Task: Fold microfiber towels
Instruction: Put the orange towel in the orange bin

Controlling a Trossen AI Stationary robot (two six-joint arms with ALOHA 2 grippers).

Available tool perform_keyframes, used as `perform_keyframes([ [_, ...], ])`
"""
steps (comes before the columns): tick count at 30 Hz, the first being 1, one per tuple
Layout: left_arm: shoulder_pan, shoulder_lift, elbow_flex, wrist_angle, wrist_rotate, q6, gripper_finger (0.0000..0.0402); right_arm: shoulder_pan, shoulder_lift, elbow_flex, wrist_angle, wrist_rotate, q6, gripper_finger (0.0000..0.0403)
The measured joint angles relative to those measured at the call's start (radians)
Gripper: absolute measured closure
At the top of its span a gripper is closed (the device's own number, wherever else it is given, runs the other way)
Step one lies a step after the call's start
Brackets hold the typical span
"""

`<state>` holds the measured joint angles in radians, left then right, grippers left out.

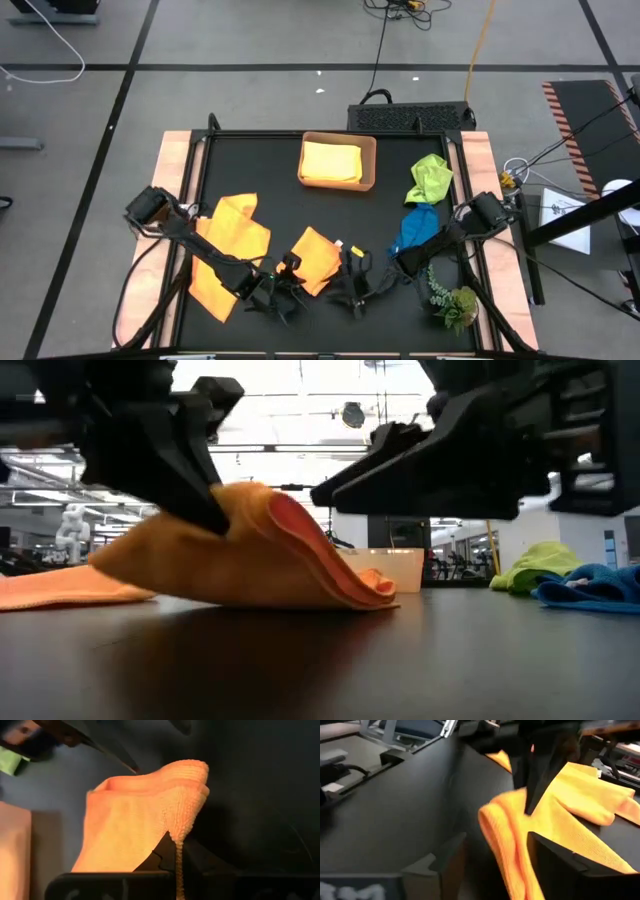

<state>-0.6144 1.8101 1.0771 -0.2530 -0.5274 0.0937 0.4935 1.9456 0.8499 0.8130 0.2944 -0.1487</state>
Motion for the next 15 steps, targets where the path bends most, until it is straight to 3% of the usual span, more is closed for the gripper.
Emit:
perform_keyframes([
  [8, 0.004, -0.056, 0.002, -0.018, 0.008, -0.01, 0.0399, -0.028, 0.071, 0.031, -0.001, 0.045, 0.017, 0.01],
  [11, 0.011, -0.065, 0.002, -0.015, 0.01, -0.019, 0.0399, -0.029, 0.121, 0.065, -0.005, 0.058, 0.0, 0.0088],
  [15, 0.015, -0.072, 0.001, -0.031, 0.015, -0.027, 0.04, -0.029, 0.167, 0.121, -0.075, 0.174, -0.024, 0.0096],
])
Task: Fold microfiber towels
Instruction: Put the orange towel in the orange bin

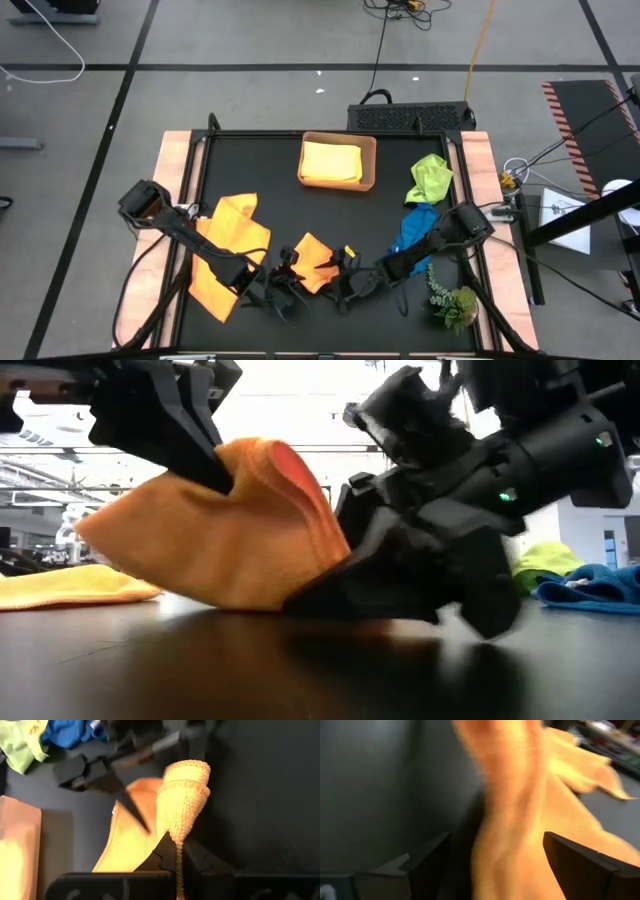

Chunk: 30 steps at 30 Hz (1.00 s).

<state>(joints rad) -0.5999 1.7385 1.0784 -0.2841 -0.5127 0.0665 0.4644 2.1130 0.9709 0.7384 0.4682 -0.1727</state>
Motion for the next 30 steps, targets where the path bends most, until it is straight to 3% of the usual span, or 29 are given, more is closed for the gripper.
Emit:
perform_keyframes([
  [2, 0.0, -0.002, 0.001, -0.002, 0.0, -0.009, 0.04, 0.0, 0.007, 0.016, -0.041, 0.061, -0.002, 0.0113],
  [6, -0.001, -0.004, 0.001, -0.03, 0.0, -0.027, 0.0398, 0.007, -0.007, 0.015, -0.062, 0.082, -0.007, 0.0166],
  [18, -0.006, -0.005, 0.001, -0.058, 0.0, -0.053, 0.0397, 0.025, -0.062, 0.011, -0.167, 0.085, -0.003, 0.0381],
  [22, -0.006, -0.005, 0.001, -0.067, 0.026, -0.084, 0.0367, 0.023, -0.062, 0.011, -0.151, 0.085, 0.002, 0.0393],
  [30, -0.012, -0.018, 0.001, -0.088, 0.003, -0.125, 0.0265, -0.032, -0.063, 0.024, -0.129, 0.111, 0.102, 0.04],
])
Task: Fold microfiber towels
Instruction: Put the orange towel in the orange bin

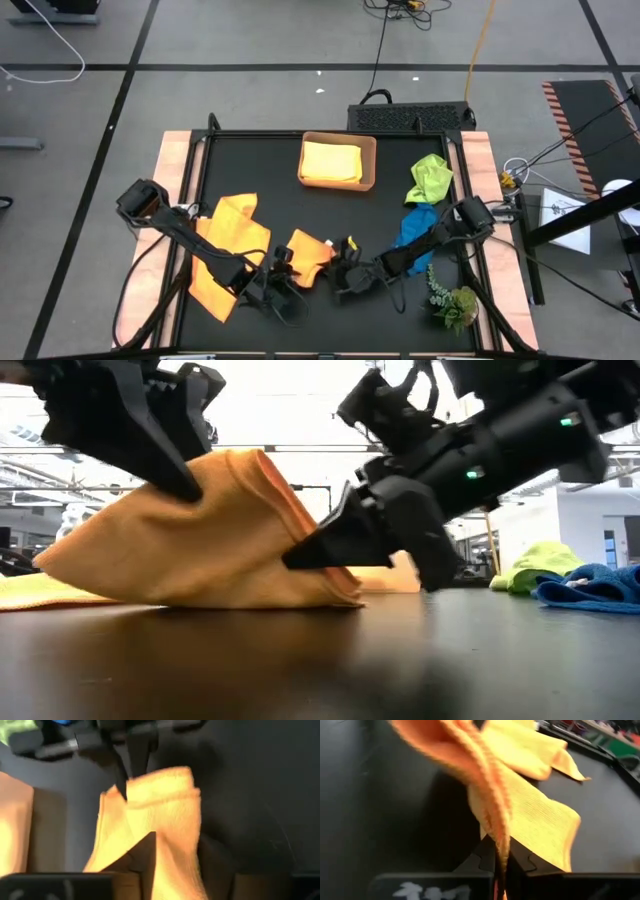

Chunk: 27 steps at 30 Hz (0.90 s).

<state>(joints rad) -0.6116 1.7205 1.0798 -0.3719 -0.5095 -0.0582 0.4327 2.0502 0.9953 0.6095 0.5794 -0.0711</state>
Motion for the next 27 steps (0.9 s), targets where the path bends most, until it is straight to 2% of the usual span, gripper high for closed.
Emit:
perform_keyframes([
  [5, -0.006, -0.003, 0.015, -0.002, -0.038, -0.008, 0.0217, -0.051, 0.0, 0.006, -0.008, -0.004, 0.073, 0.0401],
  [10, 0.002, -0.003, 0.055, 0.006, -0.06, -0.033, 0.0192, -0.082, 0.0, 0.006, -0.023, -0.006, 0.113, 0.0402],
  [21, 0.039, 0.07, 0.063, 0.05, -0.015, -0.076, 0.0185, -0.089, 0.0, 0.006, -0.015, -0.058, 0.116, 0.0402],
  [27, 0.017, 0.123, 0.063, 0.02, -0.015, -0.192, 0.0185, -0.089, 0.0, 0.006, -0.008, -0.058, 0.116, 0.0402],
])
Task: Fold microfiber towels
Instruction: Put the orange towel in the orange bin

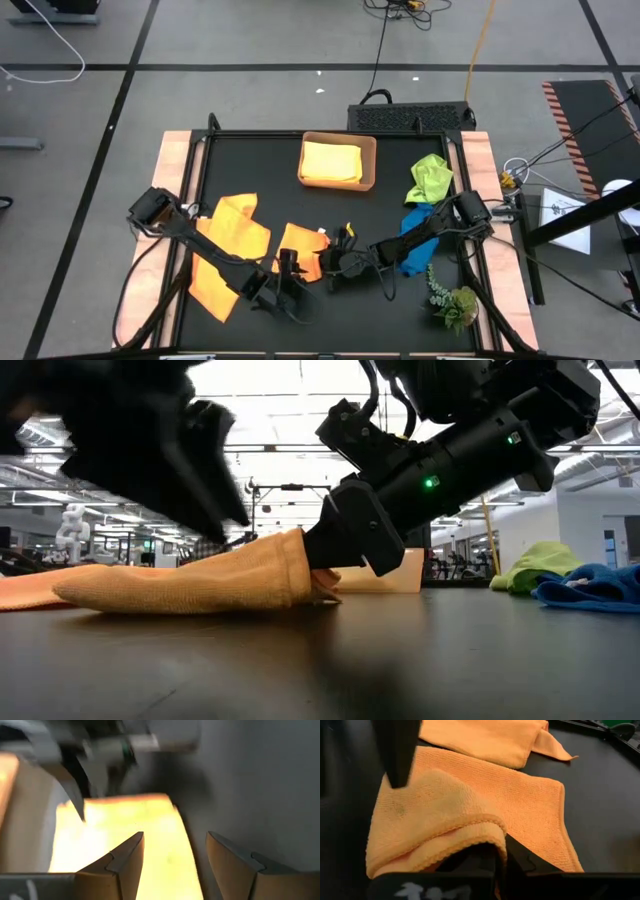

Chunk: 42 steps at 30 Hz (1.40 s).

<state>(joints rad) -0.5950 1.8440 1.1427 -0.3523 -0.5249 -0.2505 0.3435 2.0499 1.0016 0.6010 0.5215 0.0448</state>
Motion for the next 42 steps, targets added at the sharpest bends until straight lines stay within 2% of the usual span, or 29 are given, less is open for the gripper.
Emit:
perform_keyframes([
  [6, -0.051, 0.023, 0.0, -0.142, -0.052, -0.113, 0.0186, 0.0, 0.0, 0.0, -0.017, 0.0, 0.0, 0.0403],
  [13, -0.128, 0.022, -0.007, -0.17, -0.054, -0.173, 0.0186, 0.0, 0.0, 0.0, -0.019, -0.001, 0.002, 0.0402],
  [21, -0.172, 0.022, -0.029, -0.337, -0.05, -0.221, 0.0186, 0.0, 0.0, 0.0, -0.019, -0.002, 0.022, 0.0401],
  [27, -0.18, 0.025, -0.029, -0.384, -0.052, -0.184, 0.0186, 0.0, -0.001, 0.0, -0.019, -0.002, 0.023, 0.04],
  [31, -0.182, 0.069, -0.026, -0.383, -0.06, -0.126, 0.0186, 0.0, -0.001, 0.0, -0.023, -0.002, 0.023, 0.04],
  [36, -0.186, 0.121, -0.024, -0.378, -0.116, -0.088, 0.0187, 0.0, -0.001, 0.0, -0.036, -0.007, 0.023, 0.0399],
  [39, -0.189, 0.127, -0.025, -0.382, -0.155, -0.084, 0.0206, 0.0, -0.001, 0.0, -0.043, -0.02, 0.023, 0.0399],
  [42, -0.189, 0.131, -0.027, -0.383, -0.188, -0.069, 0.0259, 0.0, -0.001, 0.0, -0.047, -0.029, 0.023, 0.0399],
])
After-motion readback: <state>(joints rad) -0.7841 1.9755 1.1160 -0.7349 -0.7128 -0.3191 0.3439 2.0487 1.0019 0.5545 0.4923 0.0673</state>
